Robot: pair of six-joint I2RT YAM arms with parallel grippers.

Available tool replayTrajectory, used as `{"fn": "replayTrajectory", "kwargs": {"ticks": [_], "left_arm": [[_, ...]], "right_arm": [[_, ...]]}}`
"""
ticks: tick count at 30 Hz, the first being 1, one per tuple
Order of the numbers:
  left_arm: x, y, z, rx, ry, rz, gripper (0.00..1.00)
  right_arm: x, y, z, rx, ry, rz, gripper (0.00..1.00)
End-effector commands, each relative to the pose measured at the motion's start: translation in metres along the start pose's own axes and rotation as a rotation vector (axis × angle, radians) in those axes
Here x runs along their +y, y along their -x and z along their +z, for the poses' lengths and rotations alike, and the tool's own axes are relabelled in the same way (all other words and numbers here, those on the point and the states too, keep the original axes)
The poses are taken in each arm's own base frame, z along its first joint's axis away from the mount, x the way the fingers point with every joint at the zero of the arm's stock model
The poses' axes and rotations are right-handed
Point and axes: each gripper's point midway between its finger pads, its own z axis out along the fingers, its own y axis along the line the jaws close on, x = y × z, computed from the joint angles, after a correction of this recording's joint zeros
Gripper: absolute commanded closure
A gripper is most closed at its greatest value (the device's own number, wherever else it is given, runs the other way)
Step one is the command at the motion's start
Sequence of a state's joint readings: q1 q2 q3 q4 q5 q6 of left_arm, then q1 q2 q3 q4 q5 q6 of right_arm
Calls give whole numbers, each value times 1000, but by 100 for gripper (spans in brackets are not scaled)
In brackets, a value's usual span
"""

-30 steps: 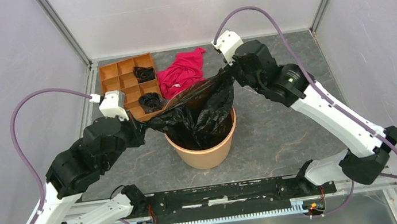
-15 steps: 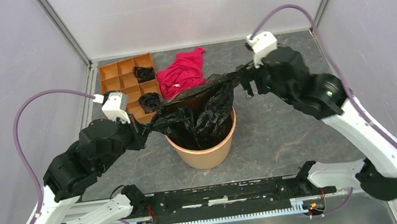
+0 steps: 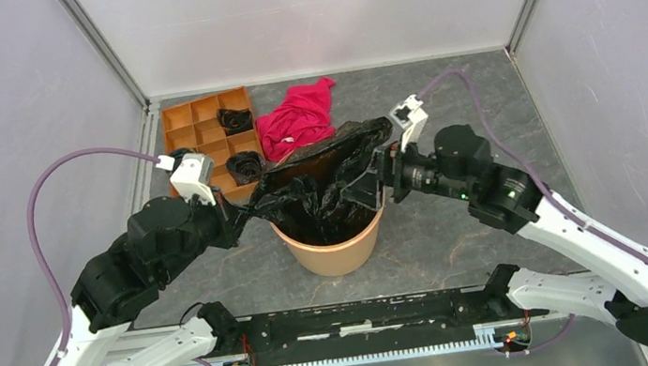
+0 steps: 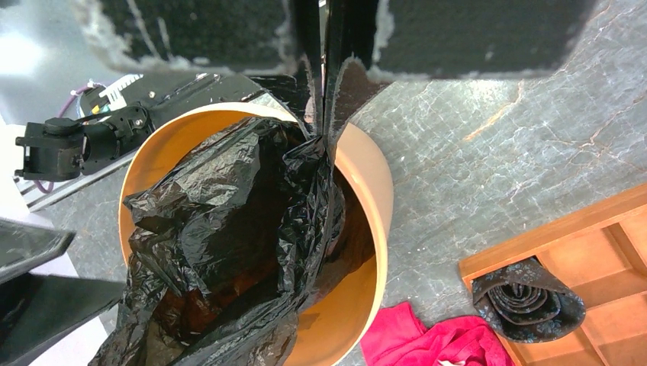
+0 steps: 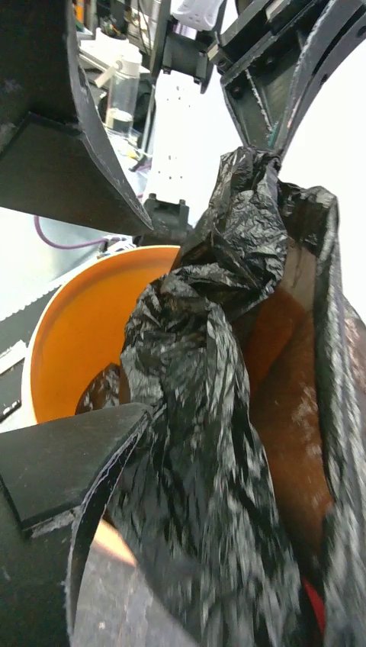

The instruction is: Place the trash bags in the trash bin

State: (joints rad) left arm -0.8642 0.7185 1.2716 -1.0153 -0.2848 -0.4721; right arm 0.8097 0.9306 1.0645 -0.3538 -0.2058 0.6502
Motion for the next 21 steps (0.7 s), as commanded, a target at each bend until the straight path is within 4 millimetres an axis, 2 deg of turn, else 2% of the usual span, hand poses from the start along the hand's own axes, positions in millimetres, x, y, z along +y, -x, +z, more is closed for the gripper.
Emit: {"fn": "replayTrajectory", "kwargs": {"ticks": [1, 3, 5, 8, 9, 12, 15, 21], "left_arm": [[-5, 9, -3, -46, -41, 16, 98], [-7, 10, -4, -52, -50, 10, 98], [-8, 9, -3, -49, -53, 11, 98], [-7, 8, -3, -44, -51, 15, 98], [-7, 7, -2, -42, -50, 16, 98], [-6, 6, -2, -40, -50, 15, 98], [-5, 3, -1, -35, -47, 15, 98], [-3, 1, -2, -34, -40, 15, 98]], "right_arm": [[36, 18, 8, -79, 78, 23, 13], [37, 9, 19, -55, 61, 18, 15], [37, 2, 29, -29, 34, 12, 23], [33, 2, 38, -35, -34, -30, 27], [27, 3, 40, -45, -69, -40, 28], [13, 8, 42, -80, -151, -60, 43], [-2, 10, 43, -97, -222, -84, 50], [-6, 14, 45, -130, -233, -106, 68]]}}
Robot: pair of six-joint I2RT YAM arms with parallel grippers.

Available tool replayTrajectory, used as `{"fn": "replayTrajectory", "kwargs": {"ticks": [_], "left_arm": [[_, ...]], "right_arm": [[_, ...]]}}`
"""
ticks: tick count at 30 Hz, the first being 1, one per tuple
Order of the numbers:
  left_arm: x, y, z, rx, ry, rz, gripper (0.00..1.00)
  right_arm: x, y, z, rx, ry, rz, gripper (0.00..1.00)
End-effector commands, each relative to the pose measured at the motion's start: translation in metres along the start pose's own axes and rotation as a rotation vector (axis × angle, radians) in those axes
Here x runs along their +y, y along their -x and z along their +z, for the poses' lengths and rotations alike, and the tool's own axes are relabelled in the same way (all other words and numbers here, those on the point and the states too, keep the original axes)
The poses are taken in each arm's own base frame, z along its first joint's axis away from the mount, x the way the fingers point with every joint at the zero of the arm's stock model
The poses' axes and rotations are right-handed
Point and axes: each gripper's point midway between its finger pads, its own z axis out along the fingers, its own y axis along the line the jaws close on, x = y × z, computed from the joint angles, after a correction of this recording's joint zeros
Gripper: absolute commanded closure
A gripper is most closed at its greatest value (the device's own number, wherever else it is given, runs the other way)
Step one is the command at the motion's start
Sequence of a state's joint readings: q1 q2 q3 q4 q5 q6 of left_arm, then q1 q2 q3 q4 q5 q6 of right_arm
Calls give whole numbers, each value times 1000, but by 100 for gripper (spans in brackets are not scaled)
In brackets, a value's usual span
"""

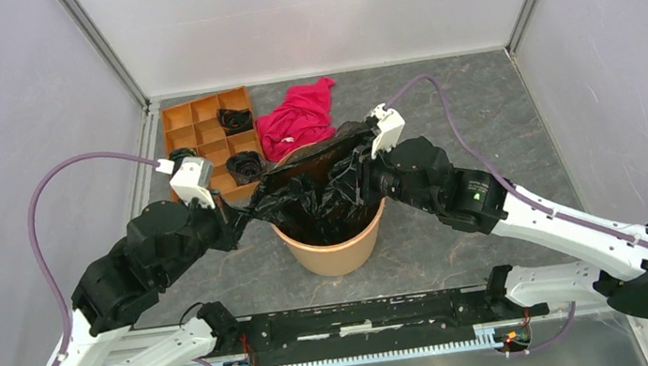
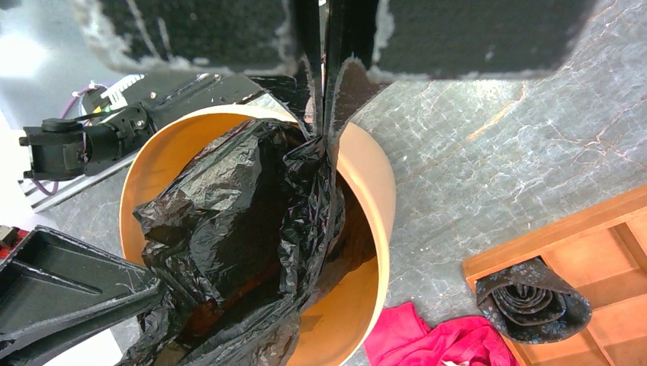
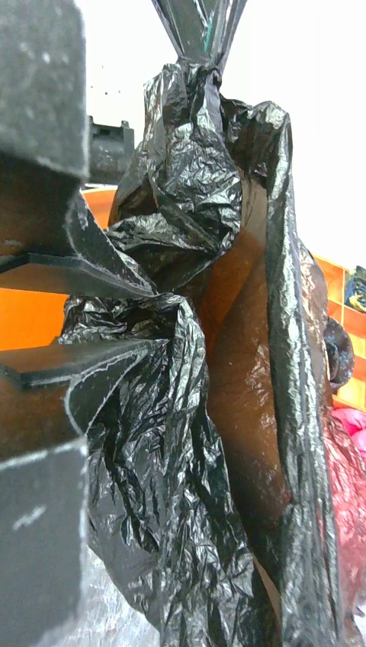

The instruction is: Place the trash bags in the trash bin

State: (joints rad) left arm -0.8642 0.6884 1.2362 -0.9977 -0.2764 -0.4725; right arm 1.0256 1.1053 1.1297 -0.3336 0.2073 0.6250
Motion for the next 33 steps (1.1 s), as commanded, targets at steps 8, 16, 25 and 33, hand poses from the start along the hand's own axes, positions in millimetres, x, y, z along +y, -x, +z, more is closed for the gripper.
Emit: {"fn": "replayTrajectory", "kwargs": {"ticks": [8, 16, 25, 33], "left_arm": [[-3, 6, -2, -26, -21, 18, 98], [1, 0, 0, -1, -3, 25, 98], [-1, 6, -6, -18, -12, 7, 98], [0, 2, -1, -1, -4, 18, 98]], "right_arm": [[9, 36, -17, -149, 53, -64, 100], [13, 40, -35, -171, 97, -76, 83], [38, 21, -16, -82, 206, -37, 36], [16, 17, -10, -99, 40, -48, 28]]}}
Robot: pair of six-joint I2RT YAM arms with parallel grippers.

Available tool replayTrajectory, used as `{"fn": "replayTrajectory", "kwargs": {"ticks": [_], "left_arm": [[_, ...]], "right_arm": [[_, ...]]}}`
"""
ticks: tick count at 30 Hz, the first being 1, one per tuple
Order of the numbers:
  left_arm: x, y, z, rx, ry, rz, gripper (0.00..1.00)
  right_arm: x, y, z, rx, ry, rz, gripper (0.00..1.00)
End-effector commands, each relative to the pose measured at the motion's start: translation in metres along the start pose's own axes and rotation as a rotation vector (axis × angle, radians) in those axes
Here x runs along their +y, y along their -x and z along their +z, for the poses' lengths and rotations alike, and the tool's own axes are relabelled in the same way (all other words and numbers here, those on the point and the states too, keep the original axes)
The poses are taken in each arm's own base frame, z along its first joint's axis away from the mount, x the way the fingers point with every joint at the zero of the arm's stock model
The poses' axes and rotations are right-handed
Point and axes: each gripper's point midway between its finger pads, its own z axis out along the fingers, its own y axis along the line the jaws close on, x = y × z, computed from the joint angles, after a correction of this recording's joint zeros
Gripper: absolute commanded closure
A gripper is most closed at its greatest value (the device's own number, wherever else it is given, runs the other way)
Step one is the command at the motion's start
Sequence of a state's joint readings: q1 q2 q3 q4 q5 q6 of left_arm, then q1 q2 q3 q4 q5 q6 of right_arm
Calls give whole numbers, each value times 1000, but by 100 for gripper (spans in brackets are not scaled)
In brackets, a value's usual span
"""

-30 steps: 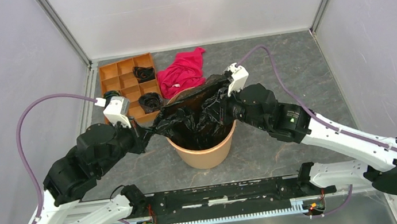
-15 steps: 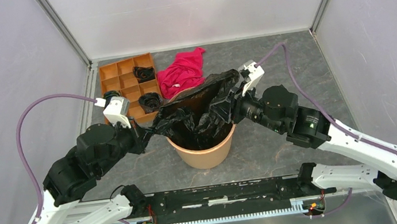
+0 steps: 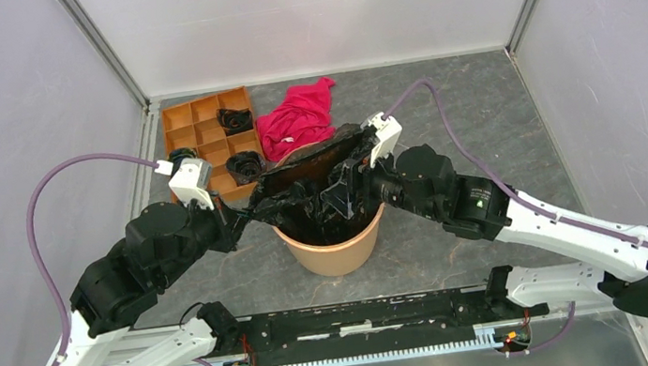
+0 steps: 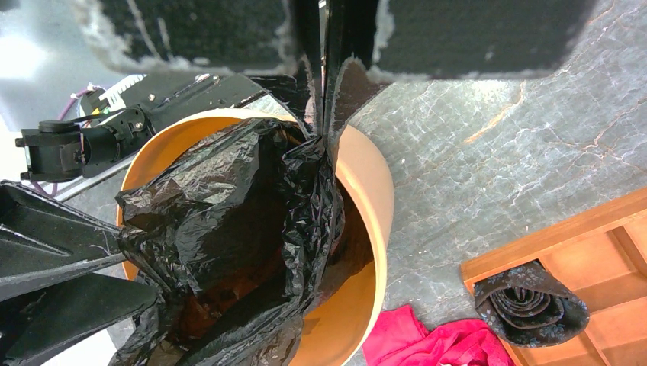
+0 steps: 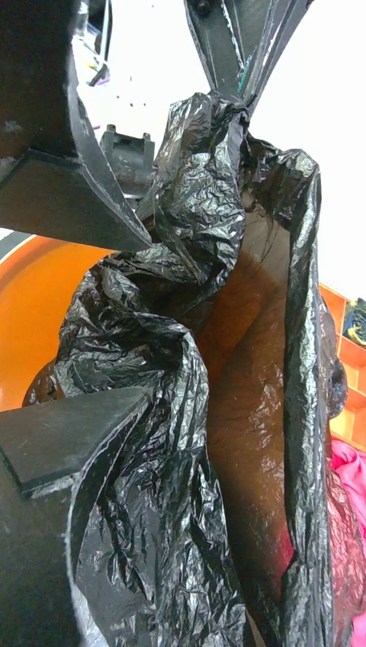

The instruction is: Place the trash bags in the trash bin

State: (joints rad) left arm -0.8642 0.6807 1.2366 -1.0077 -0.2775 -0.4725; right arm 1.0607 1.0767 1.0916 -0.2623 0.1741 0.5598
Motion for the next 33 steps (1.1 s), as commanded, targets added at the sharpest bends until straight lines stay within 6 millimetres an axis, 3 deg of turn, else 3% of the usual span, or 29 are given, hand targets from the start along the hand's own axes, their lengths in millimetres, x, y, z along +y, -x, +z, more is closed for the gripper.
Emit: {"fn": "replayTrajectory", "kwargs": {"ticks": [1, 7, 11, 12, 15, 17, 22, 26, 29, 30, 32, 33], "left_arm": [[-2, 2, 1, -1, -6, 19, 98], [-2, 2, 2, 1, -6, 23, 98], [0, 2, 0, 0, 0, 21, 98], [1, 1, -1, 2, 2, 22, 98], [4, -2, -3, 16, 12, 35, 98], [5, -7, -5, 41, 8, 52, 98], [-4, -33, -5, 133, -73, 86, 98], [-2, -56, -3, 195, -84, 64, 98], [-1, -60, -4, 199, -83, 40, 98], [-2, -59, -5, 189, -87, 34, 98], [-4, -53, -6, 170, -97, 23, 98], [-5, -51, -6, 162, -99, 19, 98]], "right_arm": [[-4, 19, -3, -77, -61, 6, 33], [-9, 15, 6, -73, -91, -18, 58], [-8, 26, -1, -108, -76, -94, 96], [-7, 30, -6, -113, -63, -124, 100], [-3, 33, -27, -121, -8, -198, 100], [-5, 23, -43, -97, 20, -210, 100], [-17, -14, -79, -3, 56, -155, 100], [-31, -43, -94, 69, 37, -111, 100], [-33, -37, -100, 16, 35, -76, 99], [-26, -31, -97, -4, 63, -65, 93], [-2, -24, -88, -18, 166, -55, 69], [10, -23, -81, -6, 213, -60, 64]]}}
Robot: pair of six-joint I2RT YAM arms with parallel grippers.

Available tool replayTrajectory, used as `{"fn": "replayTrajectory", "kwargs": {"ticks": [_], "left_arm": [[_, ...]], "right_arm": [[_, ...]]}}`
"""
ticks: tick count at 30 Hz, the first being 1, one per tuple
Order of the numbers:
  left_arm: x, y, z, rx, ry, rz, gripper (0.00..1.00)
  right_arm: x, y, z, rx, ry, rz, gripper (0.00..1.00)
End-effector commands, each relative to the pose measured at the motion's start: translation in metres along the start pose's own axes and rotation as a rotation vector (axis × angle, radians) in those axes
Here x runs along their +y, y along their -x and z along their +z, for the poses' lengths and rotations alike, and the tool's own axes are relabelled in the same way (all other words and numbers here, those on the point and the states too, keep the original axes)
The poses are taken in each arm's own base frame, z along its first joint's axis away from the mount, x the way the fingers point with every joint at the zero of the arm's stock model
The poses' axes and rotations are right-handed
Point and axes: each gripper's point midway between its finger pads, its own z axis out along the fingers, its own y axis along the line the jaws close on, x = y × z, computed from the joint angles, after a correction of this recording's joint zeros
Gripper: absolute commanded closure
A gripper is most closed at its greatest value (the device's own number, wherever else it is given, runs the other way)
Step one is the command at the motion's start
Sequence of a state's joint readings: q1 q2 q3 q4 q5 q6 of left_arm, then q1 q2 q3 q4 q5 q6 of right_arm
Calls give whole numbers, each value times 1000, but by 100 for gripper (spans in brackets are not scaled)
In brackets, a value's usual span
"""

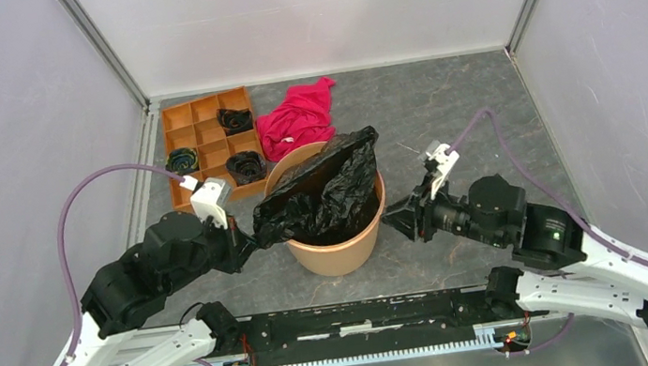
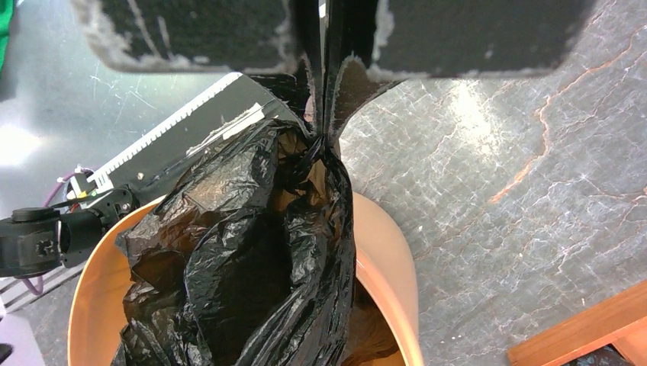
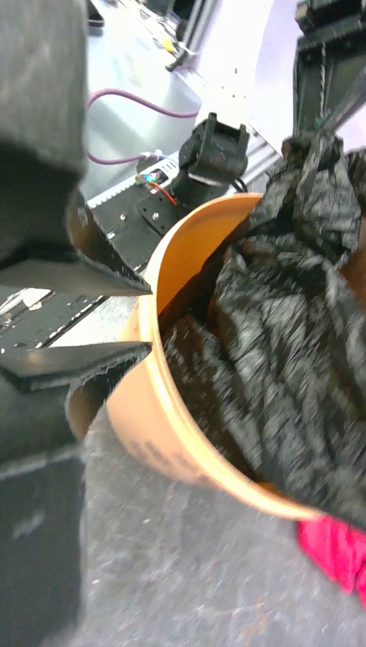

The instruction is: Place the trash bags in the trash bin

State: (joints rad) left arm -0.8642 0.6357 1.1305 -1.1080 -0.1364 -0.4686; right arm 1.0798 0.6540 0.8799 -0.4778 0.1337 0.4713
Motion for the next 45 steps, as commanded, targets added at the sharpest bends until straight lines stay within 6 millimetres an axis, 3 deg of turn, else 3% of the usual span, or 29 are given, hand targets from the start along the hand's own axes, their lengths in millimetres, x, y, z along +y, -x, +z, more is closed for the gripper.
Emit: {"fn": "replayTrajectory", "kwargs": {"ticks": [1, 4, 7, 16, 19, 24, 26, 29, 32, 34, 39, 42, 45], "left_arm": [[-9, 13, -6, -51, -46, -17, 98], [-9, 17, -6, -64, -38, -26, 98], [-9, 17, -5, -66, -37, -33, 98], [-9, 17, -1, -61, -31, -27, 98], [-10, 17, 2, -50, -28, -17, 98], [-8, 17, 3, -47, -21, -6, 98], [-8, 16, 3, -48, -20, -7, 98], [-7, 15, 3, -48, -19, -8, 98], [-6, 14, 1, -53, -17, -9, 98], [-4, 12, 1, -50, -11, -8, 98], [-1, 8, 1, -39, -4, 0, 98], [-2, 6, 1, -36, -14, 4, 98], [-4, 5, 1, -32, -28, 3, 98]], "right_arm": [[43, 26, 23, -42, 168, 28, 59], [59, 34, 49, 0, 193, 41, 41], [55, 46, 70, 0, 100, 45, 33], [24, 44, 92, 6, -249, -10, 29], [20, 44, 95, -16, -338, -37, 37], [28, 37, 102, -6, -436, -121, 38], [21, 37, 102, -16, -520, -170, 40], [10, 35, 100, -11, -607, -229, 56], [6, 36, 95, -12, -634, -251, 90], [9, 40, 91, -21, -597, -272, 99], [32, 49, 63, -59, -314, -240, 100], [47, 40, 43, -77, -126, -167, 100], [44, 28, 22, -51, -74, -108, 100]]}}
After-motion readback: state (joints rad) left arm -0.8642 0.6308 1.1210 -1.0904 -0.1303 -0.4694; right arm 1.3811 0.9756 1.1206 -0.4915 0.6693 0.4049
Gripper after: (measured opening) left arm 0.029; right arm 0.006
